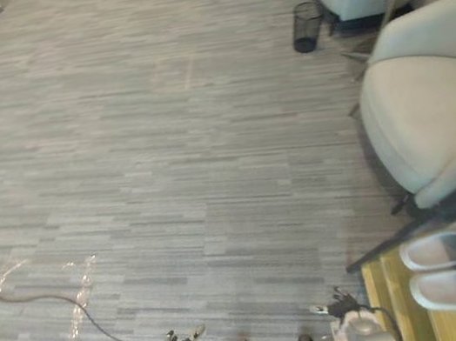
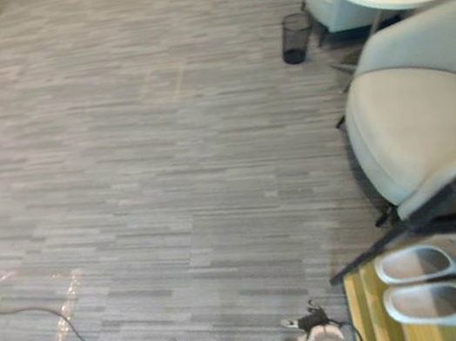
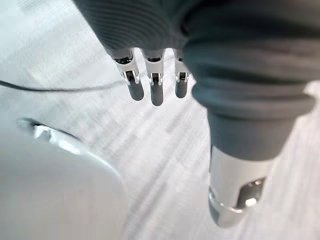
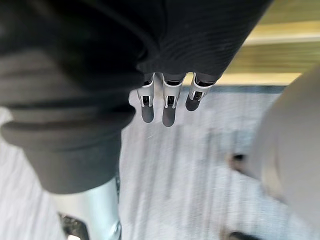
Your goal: Organize the slippers on the shoe rack
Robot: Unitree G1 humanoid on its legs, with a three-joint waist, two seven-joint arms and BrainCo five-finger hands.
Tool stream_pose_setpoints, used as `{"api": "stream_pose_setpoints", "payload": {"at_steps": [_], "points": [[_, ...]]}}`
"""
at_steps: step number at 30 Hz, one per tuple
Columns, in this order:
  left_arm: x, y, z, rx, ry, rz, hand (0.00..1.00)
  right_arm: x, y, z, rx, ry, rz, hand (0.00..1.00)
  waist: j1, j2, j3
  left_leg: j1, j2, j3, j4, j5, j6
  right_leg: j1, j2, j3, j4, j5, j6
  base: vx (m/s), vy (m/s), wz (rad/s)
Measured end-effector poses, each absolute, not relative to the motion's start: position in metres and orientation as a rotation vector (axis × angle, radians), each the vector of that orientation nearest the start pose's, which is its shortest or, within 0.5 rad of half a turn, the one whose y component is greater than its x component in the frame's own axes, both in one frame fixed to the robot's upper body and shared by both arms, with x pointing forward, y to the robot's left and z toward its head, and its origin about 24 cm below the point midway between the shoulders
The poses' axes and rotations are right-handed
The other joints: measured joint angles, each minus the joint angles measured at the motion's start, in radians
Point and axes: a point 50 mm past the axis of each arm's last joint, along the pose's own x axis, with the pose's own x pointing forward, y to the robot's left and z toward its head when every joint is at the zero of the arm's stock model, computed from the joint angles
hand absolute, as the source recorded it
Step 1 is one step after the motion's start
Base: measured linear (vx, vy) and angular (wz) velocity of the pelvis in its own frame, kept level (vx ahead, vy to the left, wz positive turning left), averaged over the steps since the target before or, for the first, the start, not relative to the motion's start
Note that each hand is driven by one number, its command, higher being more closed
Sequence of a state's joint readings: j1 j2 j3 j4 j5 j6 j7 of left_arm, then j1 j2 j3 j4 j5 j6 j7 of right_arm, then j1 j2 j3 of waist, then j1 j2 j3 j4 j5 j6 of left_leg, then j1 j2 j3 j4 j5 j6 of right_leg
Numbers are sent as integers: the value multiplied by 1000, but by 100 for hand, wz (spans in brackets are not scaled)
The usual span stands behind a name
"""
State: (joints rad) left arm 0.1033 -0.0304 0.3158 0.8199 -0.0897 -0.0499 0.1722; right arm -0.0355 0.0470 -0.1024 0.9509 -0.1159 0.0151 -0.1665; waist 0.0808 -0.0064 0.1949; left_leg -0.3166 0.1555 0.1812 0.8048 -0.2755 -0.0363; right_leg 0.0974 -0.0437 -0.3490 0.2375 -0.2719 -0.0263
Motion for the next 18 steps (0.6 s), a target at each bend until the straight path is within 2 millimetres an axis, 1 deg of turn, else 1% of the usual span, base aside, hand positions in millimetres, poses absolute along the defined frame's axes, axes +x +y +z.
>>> {"api": "stream_pose_setpoints", "payload": {"at_steps": [1, 2, 4, 5, 6, 7, 8, 9, 10, 11, 12, 13, 14, 15, 16, 17, 18], "points": [[126, 205, -137, -149, 857, 527, 0, 158, -152, -141, -97, 932, -166, 0, 1, -12, -3, -24, 28, 67, -37, -5, 10, 31, -1, -24, -43, -7, 12, 310, -8, 68], [128, 204, -136, -148, 851, 522, 0, 159, -158, -140, -104, 932, -183, 0, 5, -12, -4, -48, 29, 87, -116, 1, 16, 52, -3, -43, -72, -7, 21, 286, 42, 65], [132, 205, -135, -140, 843, 513, 0, 158, -163, -141, -111, 935, -200, 0, 15, -17, 0, -72, 1, 86, -243, 29, 28, 71, -18, -66, -102, -5, 29, 332, 117, 45], [138, 205, -132, -138, 822, 509, 0, 157, -164, -141, -112, 942, -201, 0, 33, -28, 9, -70, -37, 81, -391, 114, 28, 87, -43, -77, -104, -9, 49, 451, 211, 30], [138, 205, -132, -133, 818, 503, 0, 156, -165, -142, -116, 952, -199, 0, 43, -35, 10, -52, -60, 69, -470, 259, 37, 107, -52, -69, -106, -18, 76, 469, 212, 41], [142, 208, -130, -119, 804, 501, 0, 157, -160, -144, -109, 965, -185, 0, 42, -69, 18, -45, -94, 77, -457, 239, 49, 118, -81, -68, -111, -20, 88, 329, 138, 32], [143, 210, -129, -112, 800, 502, 0, 157, -157, -144, -104, 968, -181, 0, 43, -79, 19, -46, -102, 77, -447, 222, 58, 121, -93, -65, -111, -6, 109, 355, 160, 30], [144, 215, -128, -104, 795, 507, 0, 161, -153, -143, -93, 955, -177, 0, 50, -89, 21, -47, -111, 78, -406, 175, 70, 131, -110, -44, -86, 22, 148, 455, 226, 11], [144, 214, -128, -102, 795, 504, 0, 160, -153, -143, -81, 956, -186, 0, 57, -89, 21, -29, -115, 80, -376, 133, 79, 125, -127, -23, -10, 35, 162, 463, 241, 8], [143, 214, -128, -99, 803, 502, 0, 159, -153, -143, -67, 962, -196, 0, 61, -89, 21, -4, -119, 79, -364, 105, 83, 112, -144, -13, 74, 46, 175, 448, 242, 11], [140, 215, -130, -87, 821, 494, 0, 155, -152, -145, -57, 969, -203, 0, 60, -84, 23, 56, -125, 61, -357, 58, 86, 54, -179, 9, 293, 107, 173, 425, 223, 26], [140, 214, -132, -74, 838, 477, 0, 149, -153, -147, -57, 981, -206, 0, 52, -70, 32, 112, -124, 33, -354, 21, 83, -30, -192, 55, 537, 136, 150, 411, 202, 38], [139, 214, -132, -67, 844, 472, 0, 146, -153, -148, -57, 988, -207, 0, 46, -66, 34, 132, -125, 22, -356, 11, 85, -60, -189, 71, 609, 127, 148, 467, 159, 53], [138, 215, -132, -48, 853, 466, 0, 138, -154, -150, -56, 1005, -213, 0, 37, -68, 33, 204, -125, 2, -379, -13, 85, -153, -171, 103, 756, 97, 145, 385, 96, 39], [135, 216, -133, -45, 862, 468, 0, 141, -156, -148, -58, 985, -218, 0, 34, -68, 33, 253, -124, -2, -408, -23, 84, -212, -159, 103, 786, 75, 134, 464, 81, 33], [132, 215, -135, -45, 873, 469, 0, 142, -156, -147, -59, 976, -220, 0, 26, -68, 32, 296, -122, -4, -436, -34, 82, -270, -145, 96, 768, 53, 123, 364, 39, 8], [130, 215, -137, -46, 885, 468, 0, 146, -157, -145, -58, 956, -222, 0, 22, -68, 32, 342, -122, -6, -470, -52, 79, -350, -127, 74, 699, 36, 106, 360, 32, 3]]}}
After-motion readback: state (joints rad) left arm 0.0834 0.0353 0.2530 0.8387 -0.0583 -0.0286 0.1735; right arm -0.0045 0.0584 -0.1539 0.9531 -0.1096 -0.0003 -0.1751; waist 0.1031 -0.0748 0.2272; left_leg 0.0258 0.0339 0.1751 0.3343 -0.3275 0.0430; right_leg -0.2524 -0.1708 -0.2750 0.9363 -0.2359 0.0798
